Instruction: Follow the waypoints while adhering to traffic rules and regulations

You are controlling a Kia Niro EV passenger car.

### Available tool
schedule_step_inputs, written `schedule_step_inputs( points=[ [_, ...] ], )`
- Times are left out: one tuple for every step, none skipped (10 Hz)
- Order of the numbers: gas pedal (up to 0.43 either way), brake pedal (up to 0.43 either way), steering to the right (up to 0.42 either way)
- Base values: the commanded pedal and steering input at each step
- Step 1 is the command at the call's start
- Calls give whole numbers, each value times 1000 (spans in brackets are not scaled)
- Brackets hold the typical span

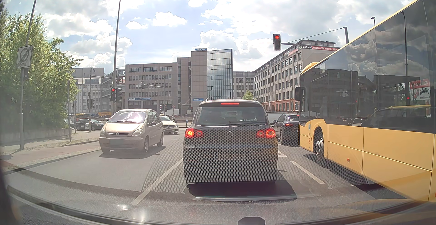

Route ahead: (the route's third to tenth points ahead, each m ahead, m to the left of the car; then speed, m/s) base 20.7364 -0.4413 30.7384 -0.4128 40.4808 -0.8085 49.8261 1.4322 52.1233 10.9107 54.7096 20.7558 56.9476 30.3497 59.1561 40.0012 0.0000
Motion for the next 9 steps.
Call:
schedule_step_inputs(
  points=[
    [0,287,-1],
    [0,293,-1],
    [0,293,-1],
    [0,287,-1],
    [0,287,-1],
    [0,287,-1],
    [0,287,-1],
    [0,287,-1],
    [0,287,-1]
  ],
)
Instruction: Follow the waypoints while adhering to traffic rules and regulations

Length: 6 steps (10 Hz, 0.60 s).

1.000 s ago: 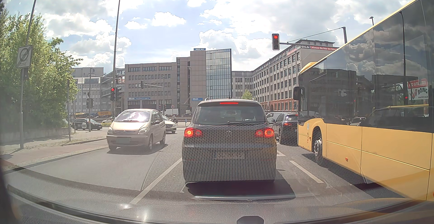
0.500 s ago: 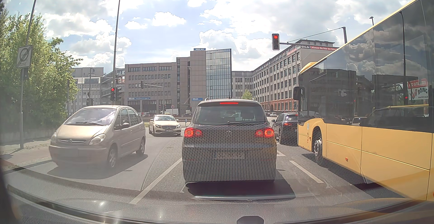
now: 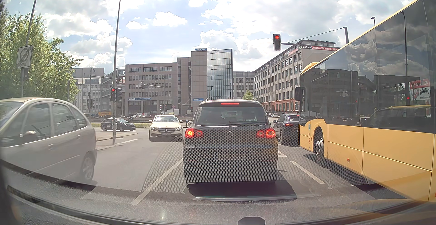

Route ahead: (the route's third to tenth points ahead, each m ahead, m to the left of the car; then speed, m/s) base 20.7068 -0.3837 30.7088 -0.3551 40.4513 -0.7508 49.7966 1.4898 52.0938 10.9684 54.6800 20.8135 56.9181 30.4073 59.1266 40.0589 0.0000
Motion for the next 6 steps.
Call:
schedule_step_inputs(
  points=[
    [0,287,-1],
    [0,287,-1],
    [0,287,-1],
    [0,287,-1],
    [0,287,-1],
    [0,287,-1]
  ],
)
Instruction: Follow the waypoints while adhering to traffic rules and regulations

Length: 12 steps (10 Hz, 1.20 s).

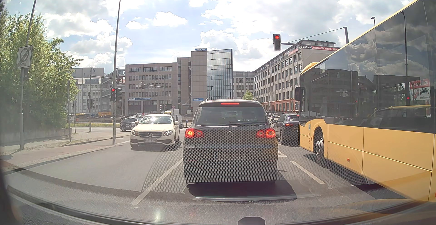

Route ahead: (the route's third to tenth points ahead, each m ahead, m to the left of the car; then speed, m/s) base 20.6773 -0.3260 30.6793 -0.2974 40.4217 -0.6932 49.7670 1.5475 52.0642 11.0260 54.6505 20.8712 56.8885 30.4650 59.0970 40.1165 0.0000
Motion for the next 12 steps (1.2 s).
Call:
schedule_step_inputs(
  points=[
    [0,287,-1],
    [0,287,-1],
    [0,287,-1],
    [0,287,-1],
    [0,287,-1],
    [0,287,-1],
    [0,287,-1],
    [0,287,-1],
    [0,287,-1],
    [0,287,-1],
    [0,287,-1],
    [0,287,-1]
  ],
)
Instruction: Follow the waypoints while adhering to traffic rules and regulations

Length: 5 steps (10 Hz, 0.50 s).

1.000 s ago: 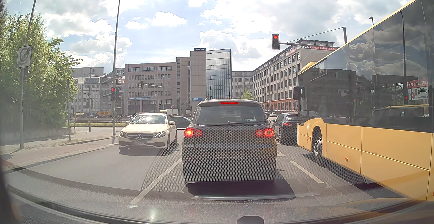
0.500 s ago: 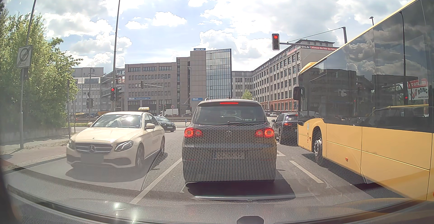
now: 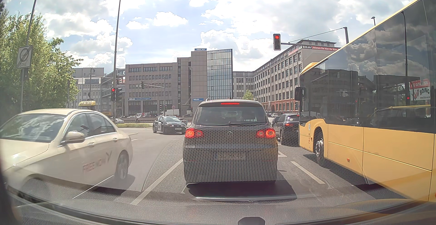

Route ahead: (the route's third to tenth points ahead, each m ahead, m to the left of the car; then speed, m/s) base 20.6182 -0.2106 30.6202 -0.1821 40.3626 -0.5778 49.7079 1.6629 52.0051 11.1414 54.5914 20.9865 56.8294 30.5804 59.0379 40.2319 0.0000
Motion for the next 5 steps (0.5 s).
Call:
schedule_step_inputs(
  points=[
    [0,287,-1],
    [0,287,-1],
    [0,287,-1],
    [0,287,-1],
    [0,287,-1]
  ],
)
